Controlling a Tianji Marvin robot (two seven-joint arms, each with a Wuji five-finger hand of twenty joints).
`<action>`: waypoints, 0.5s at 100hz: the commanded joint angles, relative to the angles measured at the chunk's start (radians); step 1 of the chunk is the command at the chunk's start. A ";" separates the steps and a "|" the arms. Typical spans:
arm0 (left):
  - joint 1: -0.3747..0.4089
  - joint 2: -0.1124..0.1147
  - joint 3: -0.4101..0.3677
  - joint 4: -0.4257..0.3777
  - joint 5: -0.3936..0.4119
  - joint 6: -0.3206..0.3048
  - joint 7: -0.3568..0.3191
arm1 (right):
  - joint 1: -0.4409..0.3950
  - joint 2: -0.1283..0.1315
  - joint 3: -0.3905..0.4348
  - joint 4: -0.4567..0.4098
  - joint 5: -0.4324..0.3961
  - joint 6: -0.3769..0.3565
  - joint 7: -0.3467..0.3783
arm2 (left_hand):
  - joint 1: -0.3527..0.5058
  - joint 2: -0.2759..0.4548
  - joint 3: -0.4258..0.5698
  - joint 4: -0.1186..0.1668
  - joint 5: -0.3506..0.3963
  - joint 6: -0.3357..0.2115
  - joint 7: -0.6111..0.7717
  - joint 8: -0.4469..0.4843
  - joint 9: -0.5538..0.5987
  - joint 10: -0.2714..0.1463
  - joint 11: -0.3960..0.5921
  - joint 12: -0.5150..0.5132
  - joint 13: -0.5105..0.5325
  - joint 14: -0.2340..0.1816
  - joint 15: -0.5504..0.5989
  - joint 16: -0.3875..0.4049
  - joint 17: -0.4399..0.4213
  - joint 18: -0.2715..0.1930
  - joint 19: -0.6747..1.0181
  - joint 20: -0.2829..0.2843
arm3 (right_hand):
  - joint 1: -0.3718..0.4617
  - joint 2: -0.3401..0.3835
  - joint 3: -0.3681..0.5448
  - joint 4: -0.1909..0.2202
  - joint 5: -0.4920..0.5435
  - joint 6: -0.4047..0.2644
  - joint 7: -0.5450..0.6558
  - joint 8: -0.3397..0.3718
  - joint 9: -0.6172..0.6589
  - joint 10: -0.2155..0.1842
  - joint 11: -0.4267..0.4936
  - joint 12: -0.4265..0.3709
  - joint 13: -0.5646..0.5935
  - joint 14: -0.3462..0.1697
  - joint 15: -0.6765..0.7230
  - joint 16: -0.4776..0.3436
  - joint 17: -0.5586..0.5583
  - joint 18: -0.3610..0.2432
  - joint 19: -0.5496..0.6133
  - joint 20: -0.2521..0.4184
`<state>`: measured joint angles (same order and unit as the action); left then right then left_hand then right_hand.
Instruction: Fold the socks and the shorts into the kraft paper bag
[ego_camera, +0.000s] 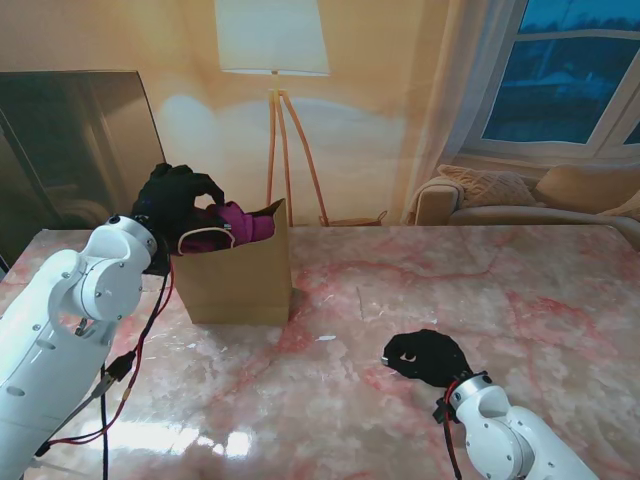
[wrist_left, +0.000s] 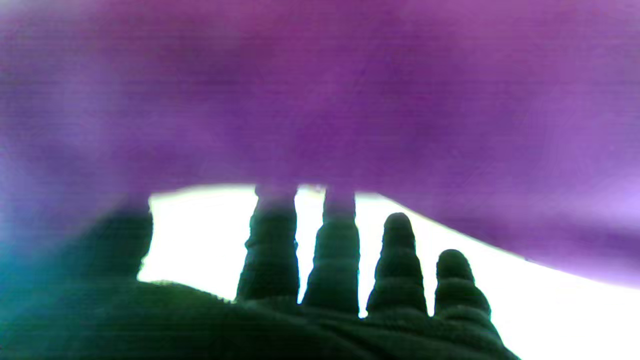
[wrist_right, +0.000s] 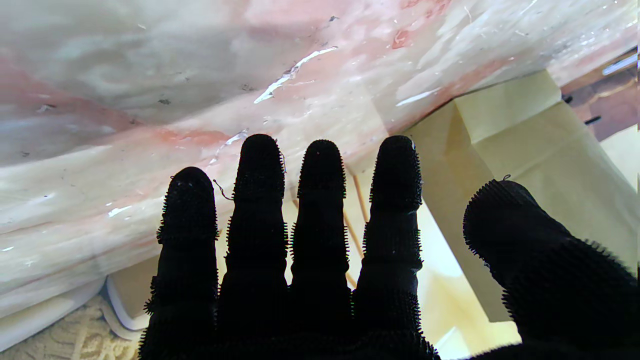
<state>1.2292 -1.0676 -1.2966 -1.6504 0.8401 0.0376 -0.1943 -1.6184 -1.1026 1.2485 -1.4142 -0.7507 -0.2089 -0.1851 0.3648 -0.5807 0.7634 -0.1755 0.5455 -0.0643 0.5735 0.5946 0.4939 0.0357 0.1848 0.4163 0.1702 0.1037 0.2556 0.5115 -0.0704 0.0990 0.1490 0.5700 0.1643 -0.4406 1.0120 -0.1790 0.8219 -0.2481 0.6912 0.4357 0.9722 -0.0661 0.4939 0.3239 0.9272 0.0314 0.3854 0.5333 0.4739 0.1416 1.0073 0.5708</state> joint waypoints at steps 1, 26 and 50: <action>0.009 0.001 -0.011 -0.023 -0.012 0.007 0.007 | -0.005 0.000 -0.003 -0.004 -0.002 -0.003 -0.001 | -0.015 0.028 -0.045 0.013 0.027 0.020 -0.086 -0.080 -0.034 0.027 -0.035 -0.018 0.021 0.006 -0.034 -0.009 -0.008 0.017 0.026 0.043 | -0.032 0.019 -0.028 0.047 0.020 -0.020 0.008 0.009 0.019 0.005 0.014 0.006 -0.006 0.009 0.025 0.022 -0.008 0.011 0.032 0.009; 0.076 0.001 -0.095 -0.106 -0.057 0.046 -0.018 | 0.003 -0.001 -0.011 0.003 -0.001 -0.008 -0.008 | 0.066 0.178 -0.189 0.075 0.044 0.039 -0.224 -0.190 0.069 0.017 -0.028 -0.033 0.278 0.001 -0.011 0.003 0.185 0.136 0.371 0.115 | -0.031 0.022 -0.027 0.046 0.022 -0.019 0.009 0.009 0.024 0.005 0.016 0.006 -0.001 0.012 0.028 0.024 -0.005 0.011 0.035 0.010; 0.161 0.023 -0.210 -0.186 -0.048 0.036 -0.146 | 0.005 -0.001 -0.016 0.004 0.000 -0.009 -0.006 | 0.094 0.167 -0.216 0.098 0.026 0.051 -0.258 -0.210 0.156 0.010 -0.005 -0.015 0.427 0.002 0.060 0.078 0.274 0.152 0.615 0.133 | -0.033 0.022 -0.027 0.048 0.021 -0.018 0.008 0.010 0.026 0.006 0.017 0.007 0.001 0.012 0.030 0.025 -0.004 0.011 0.036 0.010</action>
<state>1.3643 -1.0643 -1.4887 -1.8214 0.7921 0.0819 -0.3463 -1.6099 -1.1025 1.2381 -1.4088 -0.7490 -0.2135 -0.1919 0.4558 -0.4122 0.5819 -0.1204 0.5817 -0.0211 0.3376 0.3979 0.6226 0.0367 0.1777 0.3939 0.5781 0.1054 0.2965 0.5697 0.1997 0.2306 0.7323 0.6873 0.1643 -0.4301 1.0119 -0.1790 0.8220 -0.2481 0.6912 0.4359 0.9722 -0.0661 0.4939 0.3239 0.9272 0.0315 0.3854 0.5333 0.4739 0.1420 1.0073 0.5708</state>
